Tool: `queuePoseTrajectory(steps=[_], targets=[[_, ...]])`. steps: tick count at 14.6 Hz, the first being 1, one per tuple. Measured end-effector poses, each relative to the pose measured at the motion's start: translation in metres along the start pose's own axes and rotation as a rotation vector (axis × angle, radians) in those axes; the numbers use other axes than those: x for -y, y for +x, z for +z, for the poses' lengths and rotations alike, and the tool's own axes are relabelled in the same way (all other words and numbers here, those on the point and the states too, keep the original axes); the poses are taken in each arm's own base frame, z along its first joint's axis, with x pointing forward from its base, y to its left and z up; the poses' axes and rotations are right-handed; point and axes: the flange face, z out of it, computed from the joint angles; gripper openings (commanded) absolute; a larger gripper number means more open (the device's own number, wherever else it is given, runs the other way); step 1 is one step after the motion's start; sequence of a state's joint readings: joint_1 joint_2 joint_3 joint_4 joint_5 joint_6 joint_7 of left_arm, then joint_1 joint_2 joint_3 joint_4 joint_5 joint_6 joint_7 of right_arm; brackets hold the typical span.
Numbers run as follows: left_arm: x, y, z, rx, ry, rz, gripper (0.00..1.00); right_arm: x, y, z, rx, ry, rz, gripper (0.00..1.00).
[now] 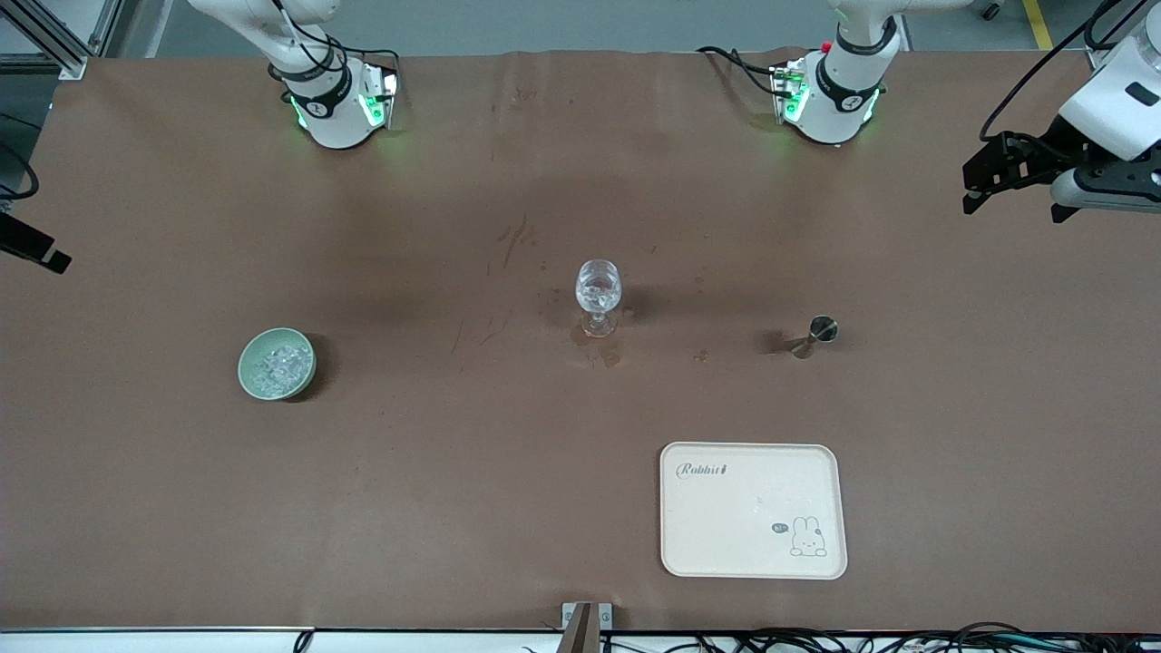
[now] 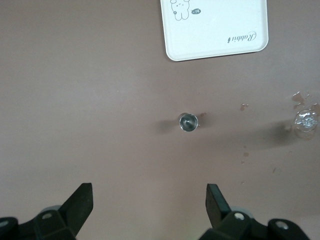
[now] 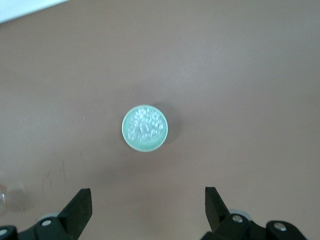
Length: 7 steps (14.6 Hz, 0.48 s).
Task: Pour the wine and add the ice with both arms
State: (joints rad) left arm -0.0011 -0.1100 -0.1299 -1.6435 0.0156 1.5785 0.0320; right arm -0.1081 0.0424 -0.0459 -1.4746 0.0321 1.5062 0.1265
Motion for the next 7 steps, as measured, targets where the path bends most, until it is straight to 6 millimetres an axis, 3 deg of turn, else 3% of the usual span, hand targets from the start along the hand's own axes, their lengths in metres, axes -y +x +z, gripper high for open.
queuePoseTrajectory(steps=[7], targets=[[0.003, 0.003, -0.001, 0.010, 0.011, -0.016, 1.00, 0.025, -0.010, -0.009, 0.002, -0.030, -0.042, 1.00]])
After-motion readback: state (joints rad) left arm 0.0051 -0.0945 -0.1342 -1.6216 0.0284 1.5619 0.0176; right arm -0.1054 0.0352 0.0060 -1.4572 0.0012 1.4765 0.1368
